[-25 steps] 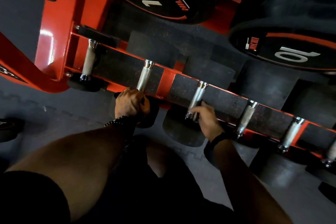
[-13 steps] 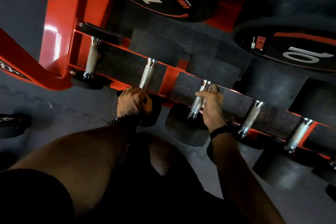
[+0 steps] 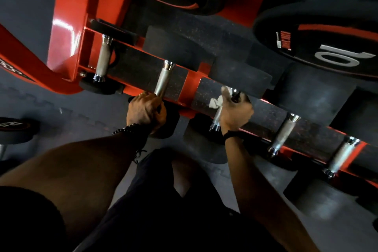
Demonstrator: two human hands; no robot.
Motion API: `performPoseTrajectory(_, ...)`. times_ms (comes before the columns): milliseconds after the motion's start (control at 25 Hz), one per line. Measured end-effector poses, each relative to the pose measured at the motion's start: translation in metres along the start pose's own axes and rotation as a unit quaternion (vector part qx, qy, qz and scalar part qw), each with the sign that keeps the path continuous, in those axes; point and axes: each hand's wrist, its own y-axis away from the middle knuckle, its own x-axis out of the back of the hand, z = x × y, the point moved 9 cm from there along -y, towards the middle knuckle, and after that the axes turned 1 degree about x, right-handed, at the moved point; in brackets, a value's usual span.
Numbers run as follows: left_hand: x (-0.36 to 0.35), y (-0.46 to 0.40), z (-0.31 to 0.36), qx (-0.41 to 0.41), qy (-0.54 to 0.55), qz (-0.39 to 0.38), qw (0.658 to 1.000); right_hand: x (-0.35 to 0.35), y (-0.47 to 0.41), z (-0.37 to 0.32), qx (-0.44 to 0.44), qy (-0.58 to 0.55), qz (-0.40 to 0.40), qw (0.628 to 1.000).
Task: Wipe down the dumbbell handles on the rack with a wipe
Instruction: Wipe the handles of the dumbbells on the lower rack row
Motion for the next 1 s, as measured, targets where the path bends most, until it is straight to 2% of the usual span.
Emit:
performPoseTrajectory(40,0.001,0.000,0.001,0.002,0.000,0.001,1.000,0.006,0.006,-0.002,0.042,-0.030,0.015,0.999)
performPoseTrajectory(120,0.002,-0.001,0.001,0.003,0.002,0.006,1.000,0.002,0.011,0.003,0.037,-0.157,0.004,0.987)
performPoseTrajectory(200,0.004,0.000,0.002,0.004,0.007,0.011,1.000,-0.024,-0.004,0.028,-0.107,-0.292,-0.032,0.950)
performPoseTrajectory(240,0.004,0.001,0.002,0.005,0.007,0.011,1.000,-0.036,-0.008,0.039,-0.166,-0.322,-0.055,0.930)
performPoseTrajectory(280,0.005,0.001,0.003,0.006,0.006,0.011,1.000,-0.049,-0.019,0.050,-0.208,-0.315,-0.070,0.923)
performPoseTrajectory(320,0.005,0.001,0.002,0.007,0.007,0.011,1.000,-0.056,-0.037,0.079,-0.222,-0.284,-0.049,0.931)
performPoseTrajectory(400,0.003,0.001,0.000,0.008,0.008,0.006,1.000,-0.077,-0.063,0.123,-0.223,-0.232,-0.048,0.946)
performPoseTrajectory(440,0.003,0.001,-0.001,0.010,0.010,0.005,1.000,-0.074,-0.056,0.116,-0.229,-0.201,-0.051,0.951)
performPoseTrajectory(600,0.007,0.001,0.001,0.001,0.029,0.010,1.000,-0.039,0.012,0.002,-0.130,-0.162,-0.101,0.973)
performPoseTrajectory(800,0.011,0.001,0.004,-0.008,0.024,0.027,0.999,-0.060,-0.005,0.013,-0.190,-0.187,-0.182,0.946)
performPoseTrajectory(880,0.009,0.001,0.002,-0.014,0.021,0.025,0.999,-0.053,0.009,-0.004,-0.156,-0.161,-0.226,0.948)
performPoseTrajectory(960,0.008,0.002,0.001,-0.012,0.022,0.022,0.999,-0.049,0.005,0.003,-0.135,-0.100,-0.196,0.966)
performPoseTrajectory(1000,0.008,0.002,0.000,-0.007,0.025,0.027,0.999,-0.052,0.001,0.003,-0.145,-0.123,-0.218,0.957)
